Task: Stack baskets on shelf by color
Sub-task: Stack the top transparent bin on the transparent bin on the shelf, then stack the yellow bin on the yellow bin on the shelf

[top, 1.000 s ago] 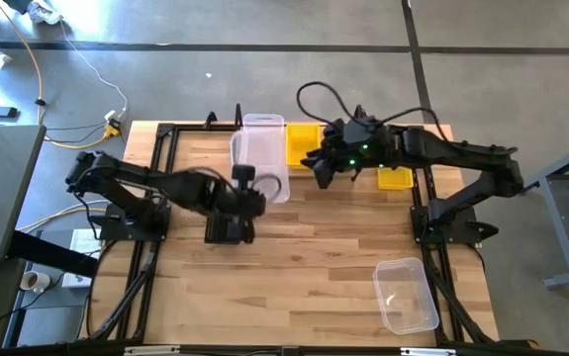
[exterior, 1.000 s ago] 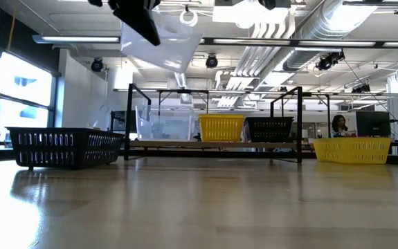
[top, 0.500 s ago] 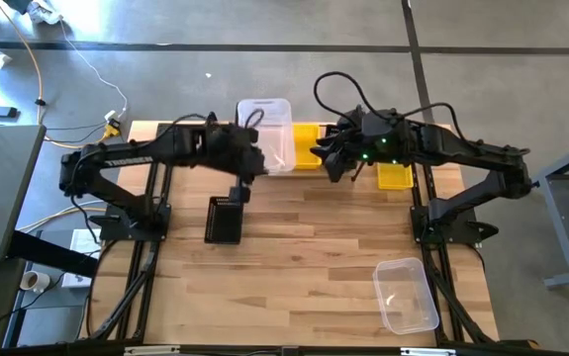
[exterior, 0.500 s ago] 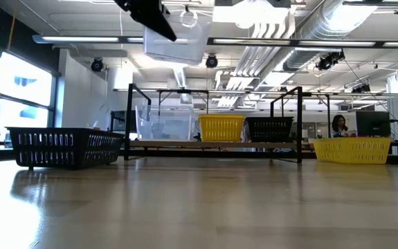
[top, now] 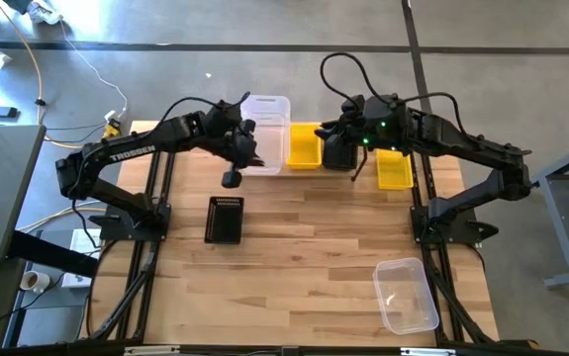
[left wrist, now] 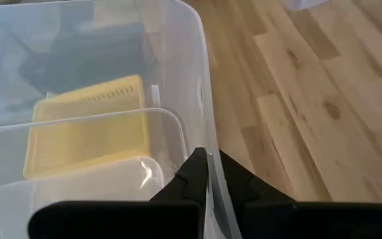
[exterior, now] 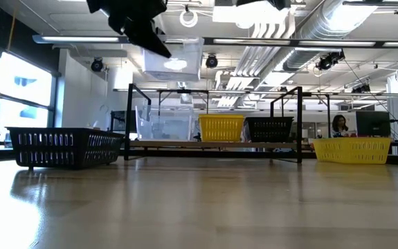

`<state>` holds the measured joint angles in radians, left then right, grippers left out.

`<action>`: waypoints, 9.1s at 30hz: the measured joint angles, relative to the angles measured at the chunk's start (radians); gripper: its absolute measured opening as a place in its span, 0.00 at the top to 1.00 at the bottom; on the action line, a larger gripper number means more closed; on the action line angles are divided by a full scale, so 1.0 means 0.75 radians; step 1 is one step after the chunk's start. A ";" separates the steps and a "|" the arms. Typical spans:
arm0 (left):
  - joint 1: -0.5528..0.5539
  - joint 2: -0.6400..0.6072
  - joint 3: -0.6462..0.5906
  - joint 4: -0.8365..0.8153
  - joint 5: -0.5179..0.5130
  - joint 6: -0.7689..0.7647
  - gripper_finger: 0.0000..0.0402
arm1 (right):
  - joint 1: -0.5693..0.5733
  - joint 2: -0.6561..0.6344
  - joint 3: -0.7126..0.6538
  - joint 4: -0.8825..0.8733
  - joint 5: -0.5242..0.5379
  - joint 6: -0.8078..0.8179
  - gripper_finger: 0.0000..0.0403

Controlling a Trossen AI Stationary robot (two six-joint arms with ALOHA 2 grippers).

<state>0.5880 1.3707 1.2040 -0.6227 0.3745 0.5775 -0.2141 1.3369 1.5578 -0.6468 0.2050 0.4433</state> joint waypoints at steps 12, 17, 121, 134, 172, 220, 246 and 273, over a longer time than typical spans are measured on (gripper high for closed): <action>0.164 0.015 -0.192 0.239 0.159 0.010 1.00 | -0.064 0.001 0.000 0.004 0.003 0.006 0.67; 0.194 0.015 -0.220 0.239 0.158 0.037 1.00 | -0.086 0.002 0.000 0.011 0.008 0.005 0.67; 0.208 0.111 0.231 -0.098 -0.075 -0.117 0.61 | 0.300 0.006 -0.009 -1.230 -0.036 0.428 0.67; 0.161 0.111 0.230 -0.094 -0.075 -0.102 0.61 | 0.325 -0.039 -0.509 -1.217 -0.090 0.332 0.67; 0.146 0.111 0.230 -0.093 -0.086 -0.137 0.61 | -0.239 -0.125 -1.040 -0.711 0.005 -0.778 0.67; 0.146 0.111 0.229 -0.093 -0.100 -0.043 0.61 | -0.273 0.161 -1.005 -0.686 0.108 -0.739 0.99; 0.146 0.111 0.229 -0.093 -0.254 -0.129 0.61 | 0.082 0.153 -0.093 -1.041 -0.490 -0.043 1.00; 0.139 0.068 0.229 -0.256 -0.526 -0.348 0.61 | -0.024 0.231 0.131 -0.018 -0.104 -0.775 1.00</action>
<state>0.6922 1.4214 1.3758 -0.8148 -0.0201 0.3166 -0.2321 1.5101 1.6558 -0.6603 0.1266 -0.1377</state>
